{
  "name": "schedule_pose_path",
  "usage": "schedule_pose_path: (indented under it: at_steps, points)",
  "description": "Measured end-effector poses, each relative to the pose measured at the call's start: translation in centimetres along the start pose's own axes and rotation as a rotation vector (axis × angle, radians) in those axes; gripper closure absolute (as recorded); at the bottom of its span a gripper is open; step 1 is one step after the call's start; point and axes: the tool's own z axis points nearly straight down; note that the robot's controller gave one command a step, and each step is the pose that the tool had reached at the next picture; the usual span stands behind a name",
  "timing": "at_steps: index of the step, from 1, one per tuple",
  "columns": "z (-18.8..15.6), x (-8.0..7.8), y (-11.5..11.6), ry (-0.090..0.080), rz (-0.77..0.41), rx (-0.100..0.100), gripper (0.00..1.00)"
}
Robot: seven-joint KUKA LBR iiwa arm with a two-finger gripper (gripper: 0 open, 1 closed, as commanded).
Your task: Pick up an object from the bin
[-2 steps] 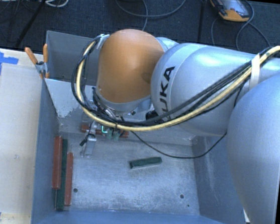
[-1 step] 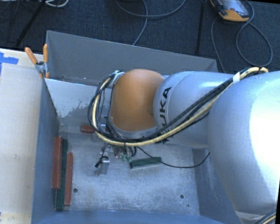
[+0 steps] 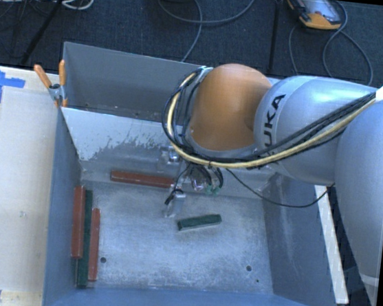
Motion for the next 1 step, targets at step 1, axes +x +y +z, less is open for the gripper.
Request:
schedule_pose_path:
  at_steps: [1]
  points:
    - [3.48,2.59,-7.76,0.011,-0.059,0.0,0.0]
